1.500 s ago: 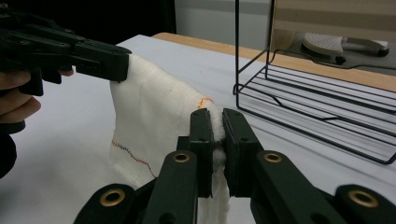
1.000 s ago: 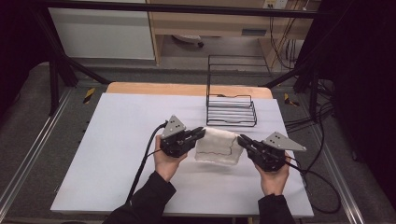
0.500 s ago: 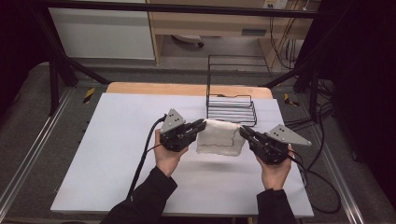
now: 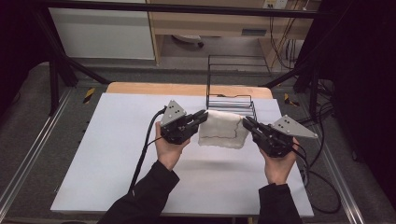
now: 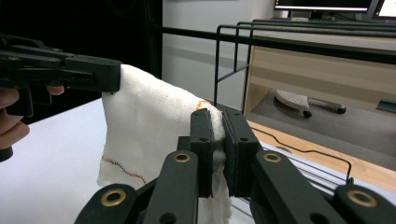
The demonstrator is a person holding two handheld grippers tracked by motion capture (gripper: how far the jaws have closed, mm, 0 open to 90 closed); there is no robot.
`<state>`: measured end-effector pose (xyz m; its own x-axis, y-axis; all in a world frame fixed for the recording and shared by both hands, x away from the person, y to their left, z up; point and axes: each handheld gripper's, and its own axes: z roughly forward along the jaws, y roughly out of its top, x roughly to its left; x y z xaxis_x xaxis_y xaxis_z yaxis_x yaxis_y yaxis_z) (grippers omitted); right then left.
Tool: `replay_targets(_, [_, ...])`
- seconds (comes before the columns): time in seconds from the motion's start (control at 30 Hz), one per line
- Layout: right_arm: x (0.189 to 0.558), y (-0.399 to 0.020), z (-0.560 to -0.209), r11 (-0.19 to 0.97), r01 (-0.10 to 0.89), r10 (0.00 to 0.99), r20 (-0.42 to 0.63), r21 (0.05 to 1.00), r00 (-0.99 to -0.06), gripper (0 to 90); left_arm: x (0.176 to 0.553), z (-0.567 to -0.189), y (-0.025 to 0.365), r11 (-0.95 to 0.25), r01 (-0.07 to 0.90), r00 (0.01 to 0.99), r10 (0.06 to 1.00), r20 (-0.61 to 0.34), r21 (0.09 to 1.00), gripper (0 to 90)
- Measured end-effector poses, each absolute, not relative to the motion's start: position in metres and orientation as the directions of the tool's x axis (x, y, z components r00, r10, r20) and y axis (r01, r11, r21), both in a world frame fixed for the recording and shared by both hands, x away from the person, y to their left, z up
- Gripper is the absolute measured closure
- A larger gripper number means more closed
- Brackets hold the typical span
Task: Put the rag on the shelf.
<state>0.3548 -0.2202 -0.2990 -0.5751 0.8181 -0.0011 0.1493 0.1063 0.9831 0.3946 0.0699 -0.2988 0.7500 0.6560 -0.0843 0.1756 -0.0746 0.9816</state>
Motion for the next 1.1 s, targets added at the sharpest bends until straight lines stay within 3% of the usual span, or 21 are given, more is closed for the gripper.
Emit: replay_targets(1.1, [0.376, -0.213, -0.234, 0.084, 0.009, 0.837, -0.066, 0.996, -0.544, 83.6, 0.415, -0.229, 0.072, -0.02, 0.058, 0.734, 0.678, -0.029, 0.998, 83.2])
